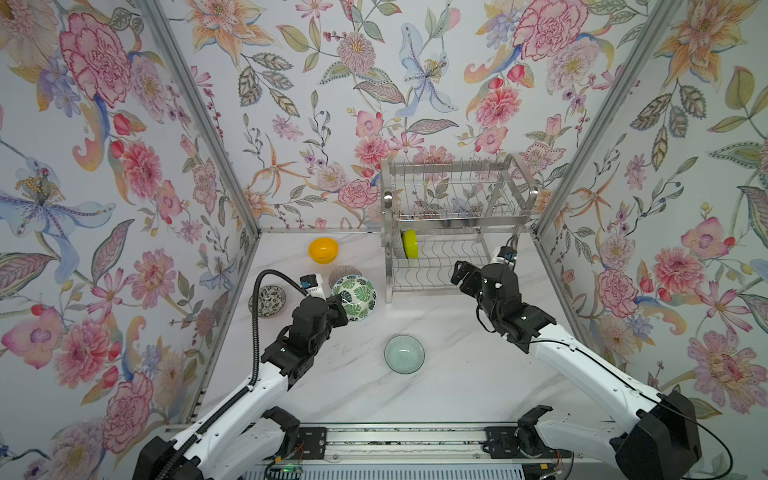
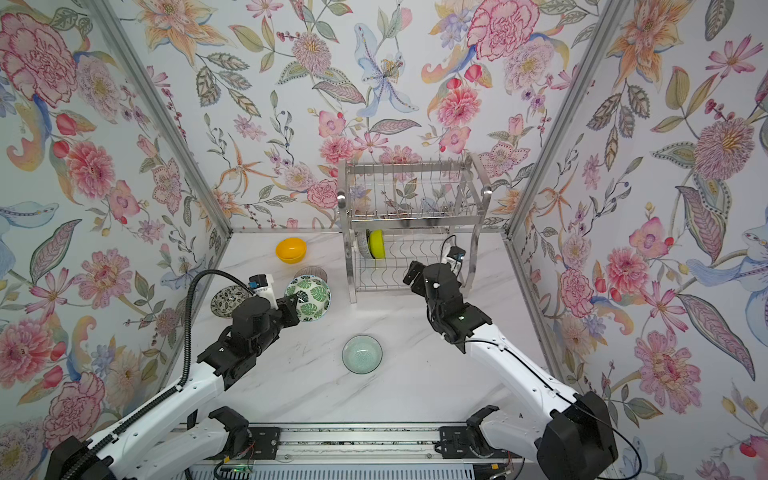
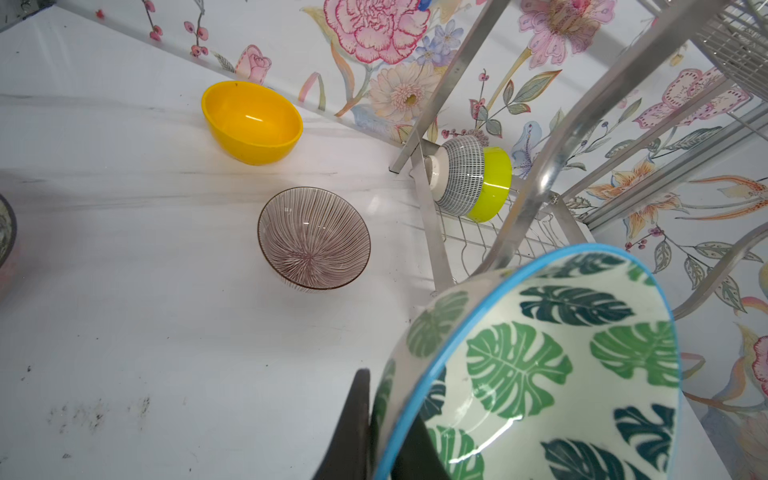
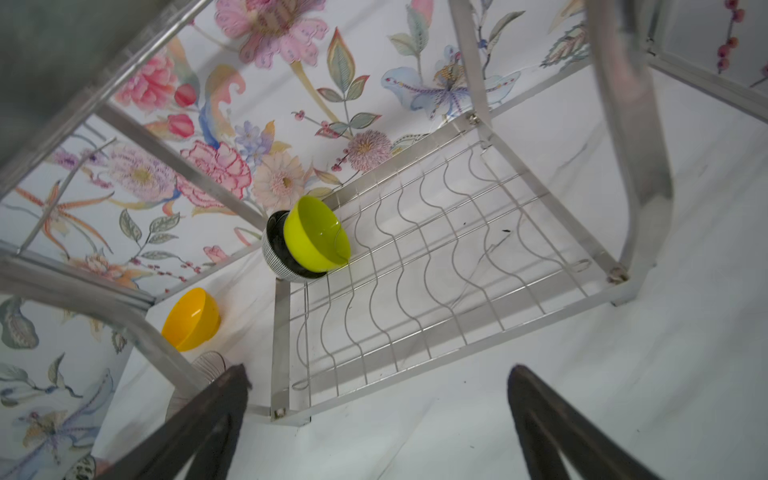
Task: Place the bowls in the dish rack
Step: 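Lift the leaf-print bowl with the left gripper toward the right gripper, then grasp the leaf-print bowl rim with the right gripper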
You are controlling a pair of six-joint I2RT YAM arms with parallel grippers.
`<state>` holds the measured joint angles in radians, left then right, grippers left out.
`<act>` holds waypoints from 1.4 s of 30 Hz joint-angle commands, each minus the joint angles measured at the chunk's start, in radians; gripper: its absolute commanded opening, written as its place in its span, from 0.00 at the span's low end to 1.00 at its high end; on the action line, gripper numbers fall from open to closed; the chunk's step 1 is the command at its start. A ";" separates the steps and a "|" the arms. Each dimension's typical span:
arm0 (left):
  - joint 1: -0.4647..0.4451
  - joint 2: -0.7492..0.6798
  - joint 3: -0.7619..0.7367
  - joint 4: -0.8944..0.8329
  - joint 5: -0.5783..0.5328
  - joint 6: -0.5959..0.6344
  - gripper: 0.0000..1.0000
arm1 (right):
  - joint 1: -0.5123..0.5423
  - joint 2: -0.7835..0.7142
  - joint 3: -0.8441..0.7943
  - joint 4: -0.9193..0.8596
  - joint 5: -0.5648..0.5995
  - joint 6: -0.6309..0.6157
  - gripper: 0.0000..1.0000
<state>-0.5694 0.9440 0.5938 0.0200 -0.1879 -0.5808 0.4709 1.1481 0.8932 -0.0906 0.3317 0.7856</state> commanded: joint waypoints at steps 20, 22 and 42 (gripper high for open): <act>-0.481 0.805 0.502 0.641 -0.585 0.424 0.00 | -0.309 -0.114 0.025 -0.137 -0.549 0.730 0.99; -0.480 0.851 0.533 0.677 -0.578 0.482 0.00 | -0.312 -0.134 0.016 -0.123 -0.534 0.782 0.99; -0.429 1.042 0.659 0.776 -0.464 0.608 0.00 | -0.235 0.011 -0.034 0.164 -0.564 1.111 0.88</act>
<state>-1.0050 1.9789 1.2228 0.7040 -0.6594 0.0151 0.2138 1.1286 0.8497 0.0074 -0.2291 1.8484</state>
